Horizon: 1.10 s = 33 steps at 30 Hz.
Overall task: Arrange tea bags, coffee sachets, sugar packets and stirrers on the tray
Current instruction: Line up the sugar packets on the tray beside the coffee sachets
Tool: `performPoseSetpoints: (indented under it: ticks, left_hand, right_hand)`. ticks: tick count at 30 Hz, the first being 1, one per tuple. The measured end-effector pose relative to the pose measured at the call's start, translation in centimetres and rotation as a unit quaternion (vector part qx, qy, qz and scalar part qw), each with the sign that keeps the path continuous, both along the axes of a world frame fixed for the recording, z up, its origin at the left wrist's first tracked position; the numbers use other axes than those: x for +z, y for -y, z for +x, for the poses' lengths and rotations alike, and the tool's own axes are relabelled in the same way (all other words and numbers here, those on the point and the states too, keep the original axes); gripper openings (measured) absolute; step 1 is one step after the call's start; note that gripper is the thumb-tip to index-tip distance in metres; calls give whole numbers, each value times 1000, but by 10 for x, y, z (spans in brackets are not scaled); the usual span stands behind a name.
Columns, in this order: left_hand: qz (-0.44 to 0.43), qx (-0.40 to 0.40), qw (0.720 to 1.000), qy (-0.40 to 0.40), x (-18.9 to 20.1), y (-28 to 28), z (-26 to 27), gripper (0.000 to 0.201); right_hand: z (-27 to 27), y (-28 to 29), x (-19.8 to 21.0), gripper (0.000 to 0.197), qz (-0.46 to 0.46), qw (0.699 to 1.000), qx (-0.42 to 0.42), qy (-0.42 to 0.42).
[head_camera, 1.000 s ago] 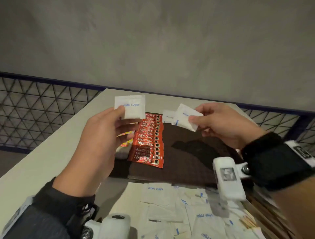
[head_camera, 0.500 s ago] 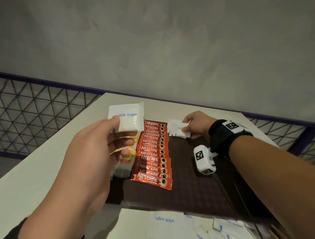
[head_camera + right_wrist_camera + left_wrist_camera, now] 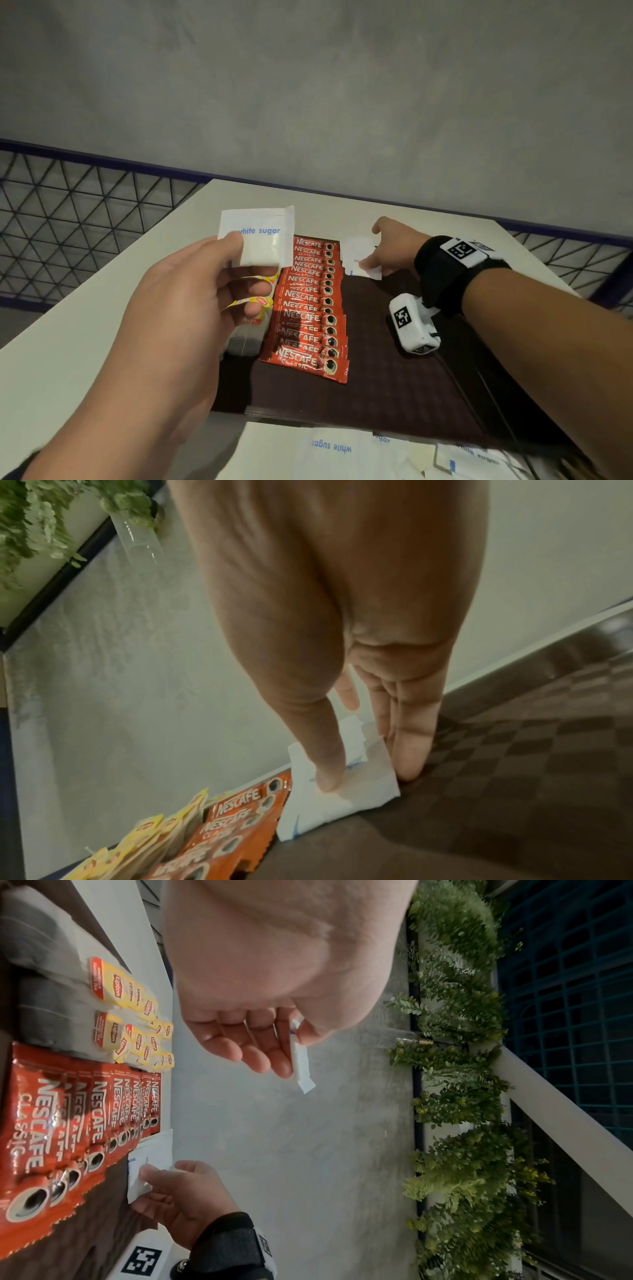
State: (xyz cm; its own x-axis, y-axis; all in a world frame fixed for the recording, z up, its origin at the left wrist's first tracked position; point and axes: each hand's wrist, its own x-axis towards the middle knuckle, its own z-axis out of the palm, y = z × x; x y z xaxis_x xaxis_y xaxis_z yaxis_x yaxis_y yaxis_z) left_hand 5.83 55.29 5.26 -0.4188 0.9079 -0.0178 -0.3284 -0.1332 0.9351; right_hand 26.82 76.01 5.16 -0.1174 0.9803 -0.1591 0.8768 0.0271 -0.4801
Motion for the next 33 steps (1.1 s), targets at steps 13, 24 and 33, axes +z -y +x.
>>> performPoseSetpoints:
  ticks: [13, 24, 33]
  left_hand:
    - [45, -23, 998, -47, 10, 15, 9, 42]
    - [55, -41, 995, -69, 21, 25, 10, 17]
    - [49, -93, 990, -91, 25, 36, 21, 17]
  right_hand:
    - [-9, 7, 7, 82, 46, 992, 39, 111]
    - [-5, 187, 66, 21, -11, 941, 307, 144]
    - [-15, 259, 17, 36, 105, 884, 368, 269]
